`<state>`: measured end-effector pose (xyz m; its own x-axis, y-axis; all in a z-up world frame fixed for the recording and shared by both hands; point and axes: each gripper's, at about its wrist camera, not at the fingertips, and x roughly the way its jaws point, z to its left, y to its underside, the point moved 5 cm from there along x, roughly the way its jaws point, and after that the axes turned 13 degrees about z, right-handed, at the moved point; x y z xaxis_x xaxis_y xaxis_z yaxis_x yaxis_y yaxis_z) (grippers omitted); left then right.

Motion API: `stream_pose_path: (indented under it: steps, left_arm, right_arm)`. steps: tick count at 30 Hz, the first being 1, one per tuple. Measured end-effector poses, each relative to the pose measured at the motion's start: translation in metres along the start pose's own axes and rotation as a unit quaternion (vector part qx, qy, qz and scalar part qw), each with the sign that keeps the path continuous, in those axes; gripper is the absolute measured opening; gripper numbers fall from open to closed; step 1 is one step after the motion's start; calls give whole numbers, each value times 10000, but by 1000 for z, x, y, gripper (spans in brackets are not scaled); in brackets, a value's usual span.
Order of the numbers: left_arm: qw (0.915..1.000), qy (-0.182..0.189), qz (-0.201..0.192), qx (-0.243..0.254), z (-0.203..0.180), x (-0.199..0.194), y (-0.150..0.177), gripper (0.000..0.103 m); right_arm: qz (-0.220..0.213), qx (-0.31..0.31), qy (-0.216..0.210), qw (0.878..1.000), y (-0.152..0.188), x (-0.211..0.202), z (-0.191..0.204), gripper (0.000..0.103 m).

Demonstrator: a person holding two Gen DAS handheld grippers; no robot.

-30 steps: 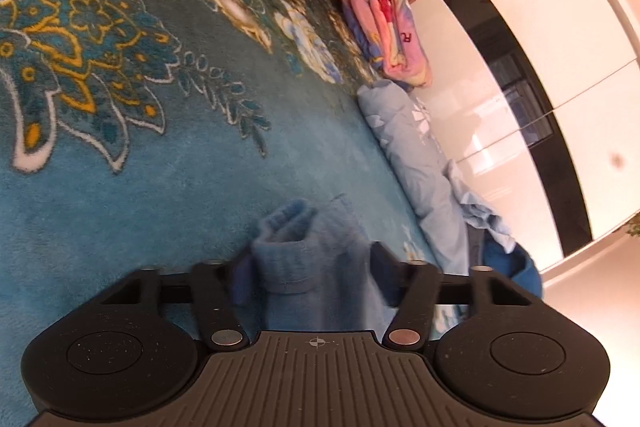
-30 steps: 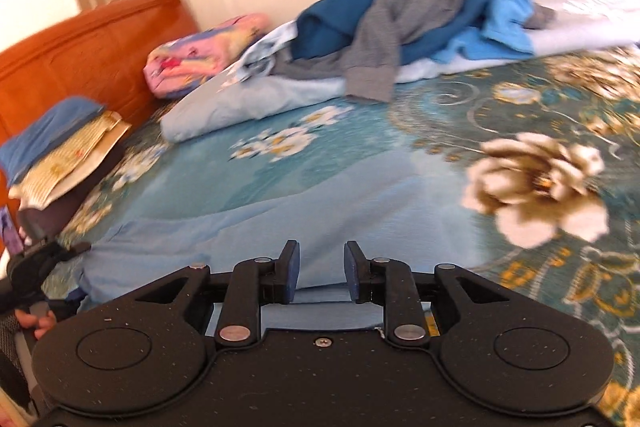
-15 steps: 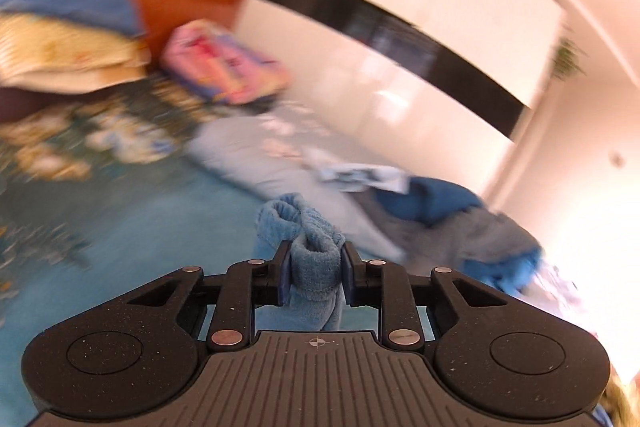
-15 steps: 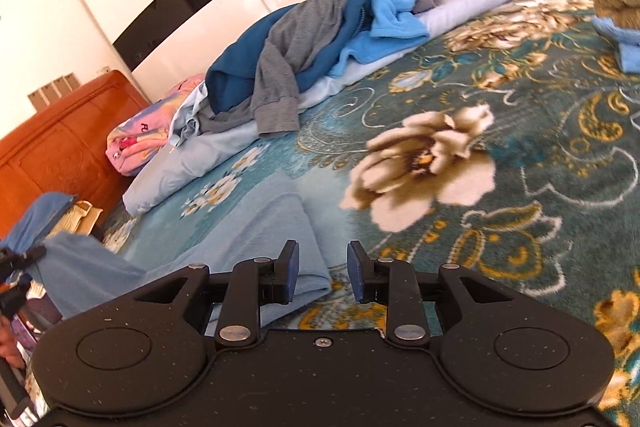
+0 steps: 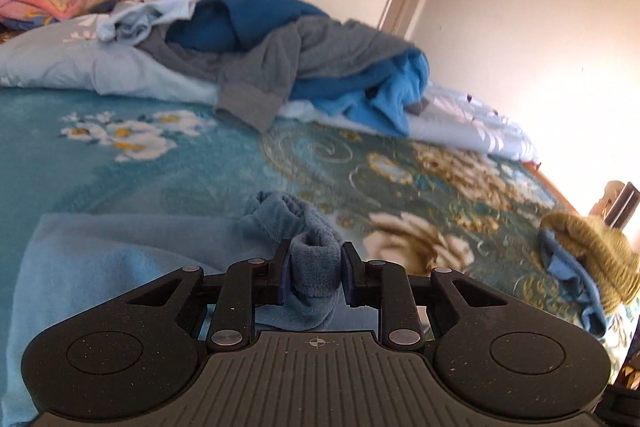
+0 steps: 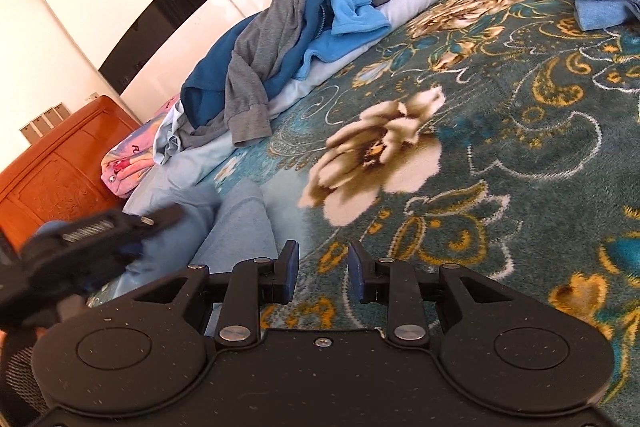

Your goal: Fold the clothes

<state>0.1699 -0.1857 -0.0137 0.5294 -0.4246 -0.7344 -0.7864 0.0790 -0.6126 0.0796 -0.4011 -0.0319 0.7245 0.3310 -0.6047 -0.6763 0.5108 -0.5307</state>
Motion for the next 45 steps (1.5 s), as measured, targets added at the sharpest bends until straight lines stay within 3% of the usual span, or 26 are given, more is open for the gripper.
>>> stream_pose_path:
  steps: [2,6,10,13,16,19,24,25,26,32,34,38,40,42,44,45]
  left_arm:
    - [9999,26,121,68,-1,3,8,24]
    - [9990,425,76,80,2,-26,15,46]
    - [9980,506,-355,-96,27,-71,18,61]
    - [9964,115,-704,-469,66,-99,27,62]
    - [9923,-205,-771,-944,108,-112,36,64]
    - [9859,-296,-802,-1436,141,-124,43,64]
    - [9838,-249,-680,-1643,163,-127,53,66]
    - [9836,-204,-638,-1677,165,-125,55,67]
    - [9834,-162,-596,-1703,166,-123,56,67]
    - [9835,108,-442,-1752,166,-111,66,69]
    - [9827,230,-403,-1795,165,-106,67,69]
    - [9810,436,-292,-1868,162,-89,61,69]
    - [9797,507,-210,-1927,162,-80,60,69]
    - [9777,583,-113,-2013,163,-70,59,70]
    - [9751,682,-43,-2112,163,-61,59,70]
    - [9737,731,-14,-2157,163,-57,59,70]
  right_arm:
    - [9,-1,-3,10000,-1,0,0,29]
    - [13,-91,-82,9999,-1,0,8,29]
    - [56,-314,-308,9990,-3,4,29,30]
    - [167,-577,-546,9967,-5,12,55,35]
    - [321,-869,-769,9927,-8,26,83,41]
    - [576,-961,-652,9916,-8,48,102,45]
    - [719,-777,-212,9942,-10,74,112,45]
    - [718,-754,-146,9945,-11,76,114,41]
    - [719,-757,-80,9945,-13,77,115,24]
    - [480,-733,-259,9958,-33,54,123,19]
    - [426,-727,-129,9964,-39,49,115,19]
    - [873,-613,135,9942,-33,71,91,25]
    - [782,-638,80,9949,-30,67,89,27]
    - [590,-639,35,9962,-31,60,88,45]
    - [467,-693,85,9965,-33,55,84,56]
    - [515,-699,97,9962,-32,57,81,56]
